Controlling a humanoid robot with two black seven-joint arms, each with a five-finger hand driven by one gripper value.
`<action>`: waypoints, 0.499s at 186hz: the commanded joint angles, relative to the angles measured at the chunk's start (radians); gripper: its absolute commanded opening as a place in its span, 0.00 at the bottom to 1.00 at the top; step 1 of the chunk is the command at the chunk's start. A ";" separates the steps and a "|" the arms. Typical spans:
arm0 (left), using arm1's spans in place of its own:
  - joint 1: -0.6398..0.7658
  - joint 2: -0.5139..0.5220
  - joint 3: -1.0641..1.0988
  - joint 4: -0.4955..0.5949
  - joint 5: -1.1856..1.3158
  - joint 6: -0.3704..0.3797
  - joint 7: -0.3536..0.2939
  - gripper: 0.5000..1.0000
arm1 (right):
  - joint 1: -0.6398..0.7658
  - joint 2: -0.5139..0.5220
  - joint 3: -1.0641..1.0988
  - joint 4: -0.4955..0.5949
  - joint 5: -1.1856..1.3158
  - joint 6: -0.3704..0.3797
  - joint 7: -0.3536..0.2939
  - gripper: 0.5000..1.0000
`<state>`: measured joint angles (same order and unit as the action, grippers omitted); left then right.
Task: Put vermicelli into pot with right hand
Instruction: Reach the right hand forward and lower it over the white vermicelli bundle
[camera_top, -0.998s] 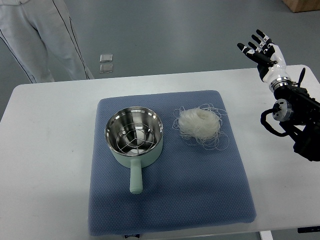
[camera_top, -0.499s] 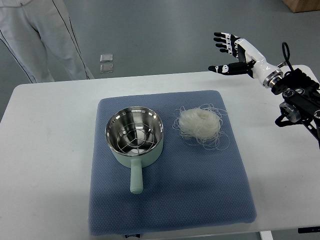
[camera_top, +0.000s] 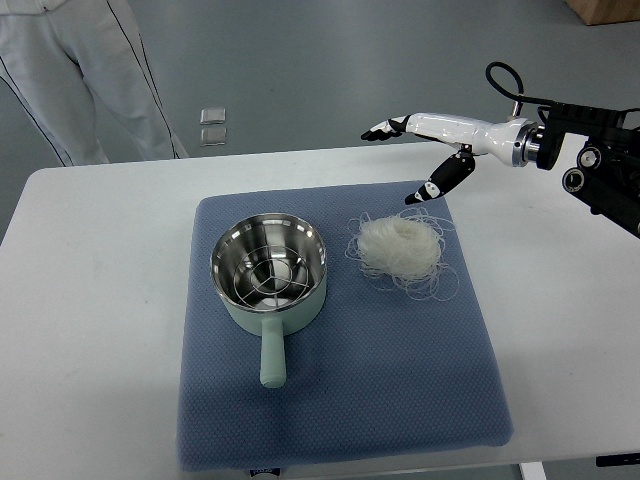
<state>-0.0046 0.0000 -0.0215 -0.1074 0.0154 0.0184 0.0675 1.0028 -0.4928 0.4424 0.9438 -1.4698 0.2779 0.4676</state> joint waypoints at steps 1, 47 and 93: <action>0.000 0.000 0.000 0.000 0.000 0.000 0.000 1.00 | 0.022 -0.023 -0.039 0.021 -0.044 0.012 0.016 0.80; 0.000 0.000 0.000 0.000 0.000 0.000 0.000 1.00 | -0.001 -0.044 -0.119 0.055 -0.113 0.001 0.020 0.80; 0.000 0.000 0.000 0.000 0.000 0.000 0.000 1.00 | -0.084 -0.041 -0.122 0.053 -0.118 -0.042 0.020 0.81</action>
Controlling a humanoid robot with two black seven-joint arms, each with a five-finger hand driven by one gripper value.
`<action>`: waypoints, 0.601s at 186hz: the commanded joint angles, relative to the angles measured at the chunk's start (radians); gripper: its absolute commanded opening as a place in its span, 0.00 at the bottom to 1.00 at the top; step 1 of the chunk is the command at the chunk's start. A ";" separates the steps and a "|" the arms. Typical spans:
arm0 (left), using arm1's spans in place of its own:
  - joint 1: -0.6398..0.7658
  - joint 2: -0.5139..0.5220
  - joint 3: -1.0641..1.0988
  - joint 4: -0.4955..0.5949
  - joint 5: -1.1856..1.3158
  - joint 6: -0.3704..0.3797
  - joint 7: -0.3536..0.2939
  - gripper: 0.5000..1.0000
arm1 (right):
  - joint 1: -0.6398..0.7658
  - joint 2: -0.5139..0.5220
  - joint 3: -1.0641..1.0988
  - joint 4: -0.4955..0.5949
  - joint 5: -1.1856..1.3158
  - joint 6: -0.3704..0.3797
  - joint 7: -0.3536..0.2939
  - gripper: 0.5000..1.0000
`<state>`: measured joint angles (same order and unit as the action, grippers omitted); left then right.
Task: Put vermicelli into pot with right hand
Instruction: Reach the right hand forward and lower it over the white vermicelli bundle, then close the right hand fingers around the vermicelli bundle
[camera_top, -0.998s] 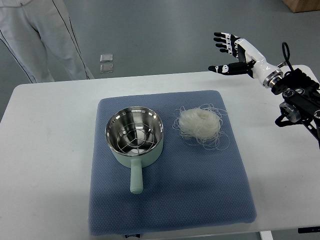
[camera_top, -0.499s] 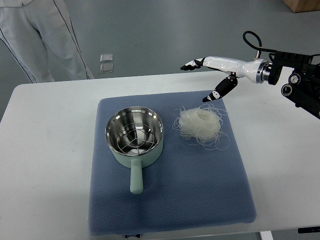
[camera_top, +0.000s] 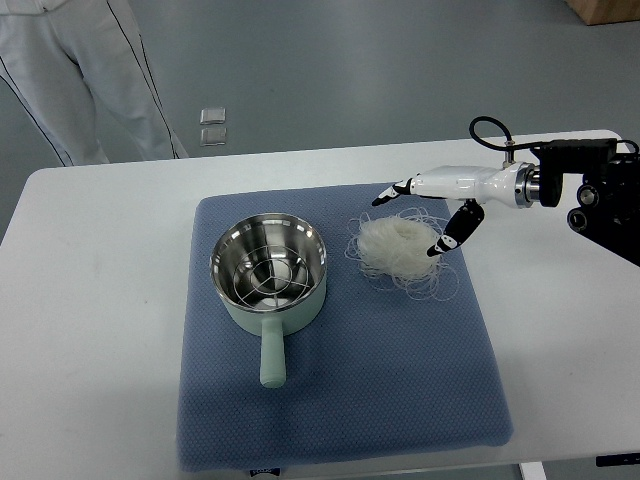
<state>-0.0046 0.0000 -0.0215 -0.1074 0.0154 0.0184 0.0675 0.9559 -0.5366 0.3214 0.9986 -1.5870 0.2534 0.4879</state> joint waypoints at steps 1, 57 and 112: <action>0.000 0.000 0.000 0.000 0.000 0.000 0.000 1.00 | -0.037 0.003 -0.001 -0.001 -0.001 -0.017 0.000 0.81; 0.000 0.000 0.000 0.000 0.000 0.000 0.000 1.00 | -0.092 0.038 -0.001 -0.012 -0.021 -0.059 -0.009 0.80; 0.000 0.000 0.000 0.000 0.000 0.000 0.000 1.00 | -0.108 0.061 -0.001 -0.055 -0.022 -0.118 -0.054 0.80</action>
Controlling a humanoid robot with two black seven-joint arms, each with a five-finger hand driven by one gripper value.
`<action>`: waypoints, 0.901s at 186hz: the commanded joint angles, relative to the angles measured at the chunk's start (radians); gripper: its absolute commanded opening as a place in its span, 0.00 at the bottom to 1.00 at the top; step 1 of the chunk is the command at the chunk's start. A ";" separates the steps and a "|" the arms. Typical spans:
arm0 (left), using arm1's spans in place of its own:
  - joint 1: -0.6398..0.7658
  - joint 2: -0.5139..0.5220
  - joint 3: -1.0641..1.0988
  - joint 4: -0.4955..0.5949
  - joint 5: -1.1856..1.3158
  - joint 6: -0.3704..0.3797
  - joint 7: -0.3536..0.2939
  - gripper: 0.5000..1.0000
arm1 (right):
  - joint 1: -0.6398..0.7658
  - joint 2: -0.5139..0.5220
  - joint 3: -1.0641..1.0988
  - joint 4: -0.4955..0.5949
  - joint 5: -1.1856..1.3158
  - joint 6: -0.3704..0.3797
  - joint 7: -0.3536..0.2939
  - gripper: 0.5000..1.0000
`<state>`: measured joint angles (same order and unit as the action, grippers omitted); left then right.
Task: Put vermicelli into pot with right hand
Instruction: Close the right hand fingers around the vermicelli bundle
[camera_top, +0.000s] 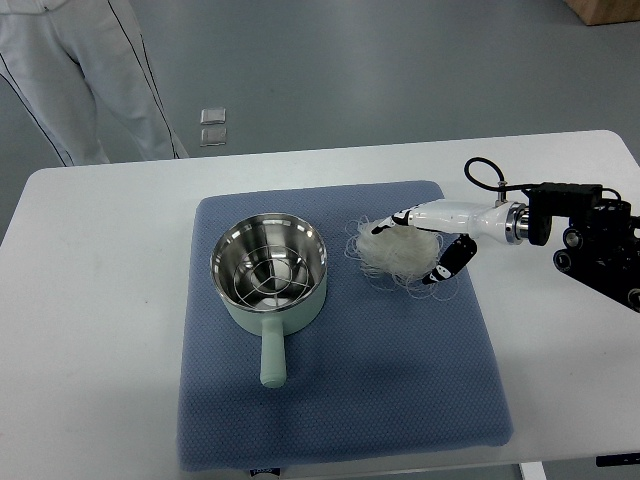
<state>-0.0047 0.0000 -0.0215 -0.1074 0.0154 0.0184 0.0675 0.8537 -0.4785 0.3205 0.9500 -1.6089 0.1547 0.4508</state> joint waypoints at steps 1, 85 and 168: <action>0.000 0.000 0.000 0.000 0.000 0.000 0.000 1.00 | -0.005 0.003 0.000 -0.007 0.000 -0.021 -0.018 0.80; 0.000 0.000 0.000 0.000 0.000 0.000 0.000 1.00 | -0.007 0.021 0.002 -0.013 0.000 -0.026 -0.066 0.41; 0.000 0.000 0.000 0.000 0.000 0.000 0.000 1.00 | 0.004 0.034 0.020 -0.011 0.017 -0.027 -0.066 0.00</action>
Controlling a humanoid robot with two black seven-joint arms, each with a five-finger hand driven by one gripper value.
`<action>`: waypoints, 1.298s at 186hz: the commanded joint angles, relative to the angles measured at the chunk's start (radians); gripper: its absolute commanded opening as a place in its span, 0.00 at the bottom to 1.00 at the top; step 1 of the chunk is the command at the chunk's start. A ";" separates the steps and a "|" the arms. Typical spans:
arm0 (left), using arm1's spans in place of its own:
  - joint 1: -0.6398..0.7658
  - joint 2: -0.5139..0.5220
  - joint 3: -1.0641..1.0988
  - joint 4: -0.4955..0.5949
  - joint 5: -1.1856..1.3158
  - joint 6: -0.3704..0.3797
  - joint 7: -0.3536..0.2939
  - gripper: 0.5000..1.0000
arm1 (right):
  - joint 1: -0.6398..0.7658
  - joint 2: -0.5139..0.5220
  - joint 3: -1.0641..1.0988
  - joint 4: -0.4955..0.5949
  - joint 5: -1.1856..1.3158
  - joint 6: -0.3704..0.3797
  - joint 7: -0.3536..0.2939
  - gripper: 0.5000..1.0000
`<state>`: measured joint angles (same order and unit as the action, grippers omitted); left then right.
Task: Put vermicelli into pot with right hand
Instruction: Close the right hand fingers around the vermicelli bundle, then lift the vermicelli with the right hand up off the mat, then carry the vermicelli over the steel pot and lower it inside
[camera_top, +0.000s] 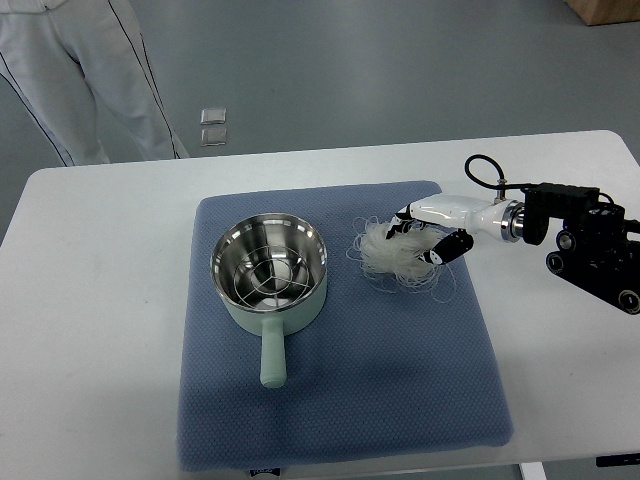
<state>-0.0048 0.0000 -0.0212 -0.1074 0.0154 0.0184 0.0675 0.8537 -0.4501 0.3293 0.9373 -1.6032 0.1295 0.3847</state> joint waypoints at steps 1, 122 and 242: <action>0.000 0.000 0.000 0.000 0.000 0.000 0.000 1.00 | 0.005 0.004 0.013 0.001 0.012 -0.002 0.002 0.00; 0.000 0.000 0.001 0.000 0.000 0.000 0.000 1.00 | 0.122 -0.010 0.159 0.014 0.072 0.001 0.003 0.02; 0.000 0.000 0.001 0.000 0.000 0.000 0.000 1.00 | 0.234 0.088 0.183 0.192 0.114 0.024 0.014 0.07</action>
<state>-0.0047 0.0000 -0.0199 -0.1074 0.0153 0.0184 0.0675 1.0893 -0.3935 0.5124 1.0911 -1.4901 0.1521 0.3999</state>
